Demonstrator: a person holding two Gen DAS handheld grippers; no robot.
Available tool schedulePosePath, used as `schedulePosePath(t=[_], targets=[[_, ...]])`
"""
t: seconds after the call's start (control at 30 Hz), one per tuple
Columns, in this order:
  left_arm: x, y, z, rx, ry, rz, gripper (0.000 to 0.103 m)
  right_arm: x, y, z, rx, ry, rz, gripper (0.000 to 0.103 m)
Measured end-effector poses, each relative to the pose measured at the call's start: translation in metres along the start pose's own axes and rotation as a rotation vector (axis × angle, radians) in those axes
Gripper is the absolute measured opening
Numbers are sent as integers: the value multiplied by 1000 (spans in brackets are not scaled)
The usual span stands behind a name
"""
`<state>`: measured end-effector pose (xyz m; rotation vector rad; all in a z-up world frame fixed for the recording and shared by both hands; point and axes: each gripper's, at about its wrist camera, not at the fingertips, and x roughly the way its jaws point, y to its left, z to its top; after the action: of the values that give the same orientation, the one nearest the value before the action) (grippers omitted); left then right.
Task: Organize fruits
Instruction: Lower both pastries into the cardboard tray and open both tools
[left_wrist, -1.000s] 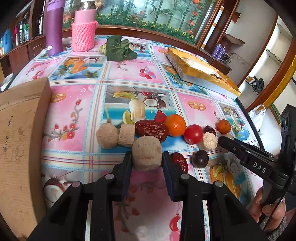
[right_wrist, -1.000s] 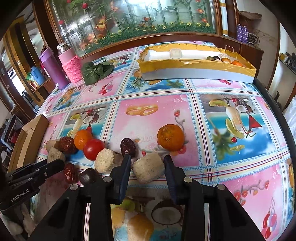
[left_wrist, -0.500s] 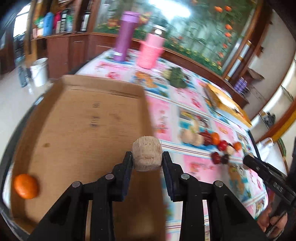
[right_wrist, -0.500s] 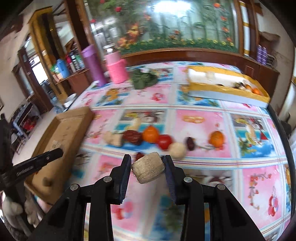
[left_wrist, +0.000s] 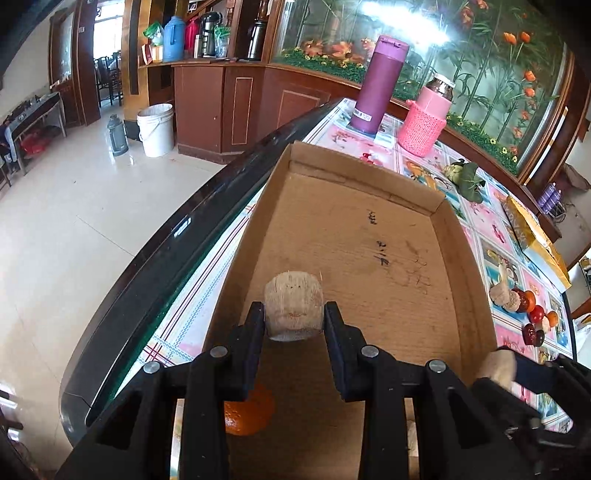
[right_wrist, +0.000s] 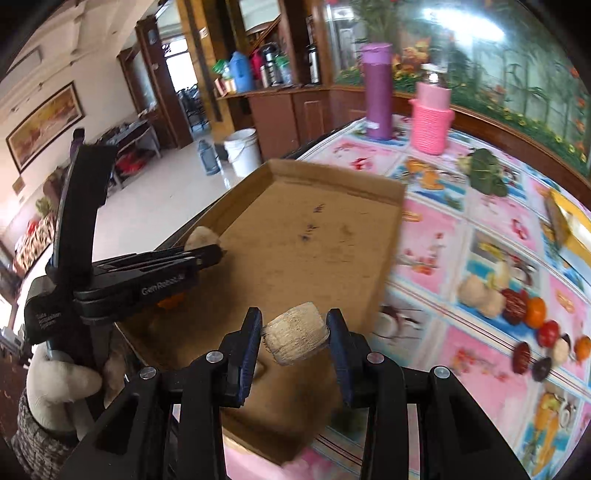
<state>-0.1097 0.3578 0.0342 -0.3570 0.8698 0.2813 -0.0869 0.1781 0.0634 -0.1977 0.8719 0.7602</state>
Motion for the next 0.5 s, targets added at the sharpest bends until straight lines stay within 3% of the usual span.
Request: schedulePosePath(t=[0.33,0.47,0.5], targets=[[0,7,1,-37,-12,-39,32,54,25,-2,-30,96,2,40],[-12,8,0,-53,-30,-49,40,50,27,-6,-25,85,11,42],[-15,6,1,-53,-37,-45,42,48,26,-6,-22,81,13,46]])
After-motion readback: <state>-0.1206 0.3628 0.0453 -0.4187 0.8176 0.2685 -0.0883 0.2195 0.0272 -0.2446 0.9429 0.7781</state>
